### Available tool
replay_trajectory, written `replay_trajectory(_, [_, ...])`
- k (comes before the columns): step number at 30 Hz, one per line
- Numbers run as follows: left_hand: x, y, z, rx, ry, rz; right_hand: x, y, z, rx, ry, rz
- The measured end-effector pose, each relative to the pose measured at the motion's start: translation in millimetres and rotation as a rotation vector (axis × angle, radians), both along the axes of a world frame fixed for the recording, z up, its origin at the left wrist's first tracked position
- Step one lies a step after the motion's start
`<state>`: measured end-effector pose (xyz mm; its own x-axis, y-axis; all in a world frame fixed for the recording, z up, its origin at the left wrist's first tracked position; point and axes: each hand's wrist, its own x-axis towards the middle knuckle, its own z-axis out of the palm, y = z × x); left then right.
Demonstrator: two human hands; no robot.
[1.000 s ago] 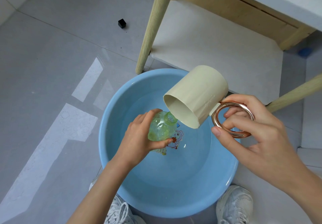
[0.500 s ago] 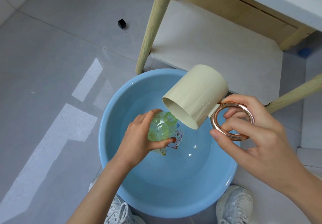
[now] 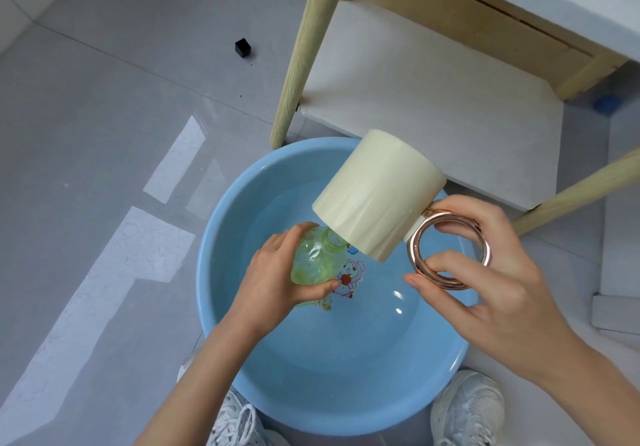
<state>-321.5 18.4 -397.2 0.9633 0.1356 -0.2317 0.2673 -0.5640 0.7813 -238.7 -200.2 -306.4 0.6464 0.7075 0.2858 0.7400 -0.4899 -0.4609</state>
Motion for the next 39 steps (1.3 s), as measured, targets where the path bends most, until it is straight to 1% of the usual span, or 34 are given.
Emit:
replay_trajectory(2, [-1, 1, -2, -0.004, 0.010, 0.003, 2, 1, -4, 0.026, -0.005, -0.016])
replay_trajectory(4, [-1, 2, -4, -0.013, 0.011, 0.007, 3, 2, -9, 0.070, 0.053, -0.058])
replay_trajectory(6, [-2, 3, -7, -0.026, 0.010, 0.020, 3, 4, -15, 0.126, 0.209, -0.155])
replay_trajectory(10, [-4, 5, -13, -0.065, 0.014, 0.054, 6, 10, -27, 0.258, 0.598, -0.371])
replay_trajectory(12, [-5, 6, -15, -0.086, 0.019, 0.071, 8, 12, -33, 0.282, 0.768, -0.483])
replay_trajectory(15, [-7, 6, -16, -0.115, 0.021, 0.113, 10, 12, -49, 0.264, 0.998, -0.623])
replay_trajectory(18, [-10, 7, -19, -0.151, 0.002, 0.160, 12, 13, -68, 0.350, 1.199, -0.737])
replay_trajectory(19, [-11, 8, -19, -0.159, -0.005, 0.177, 12, 13, -75, 0.365, 1.221, -0.770])
replay_trajectory(20, [-12, 8, -20, -0.167, -0.011, 0.194, 12, 14, -83, 0.349, 1.207, -0.788])
replay_trajectory(21, [-13, 9, -20, -0.172, -0.016, 0.210, 11, 14, -90, 0.298, 1.150, -0.787])
replay_trajectory(23, [-16, 11, -20, -0.177, -0.025, 0.233, 7, 16, -104, 0.176, 0.972, -0.729])
replay_trajectory(24, [-17, 12, -19, -0.179, -0.029, 0.245, 5, 17, -110, 0.151, 0.879, -0.690])
replay_trajectory(27, [-20, 14, -18, -0.177, -0.032, 0.286, 0, 14, -134, 0.157, 0.689, -0.593])
replay_trajectory(29, [-22, 15, -19, -0.170, -0.036, 0.303, -3, 10, -148, 0.168, 0.590, -0.566])
replay_trajectory(33, [-26, 16, -21, -0.176, -0.026, 0.345, -4, 7, -165, 0.130, 0.471, -0.539])
replay_trajectory(39, [-33, 16, -25, -0.256, 0.005, 0.378, -6, 8, -177, 0.063, 0.422, -0.508])
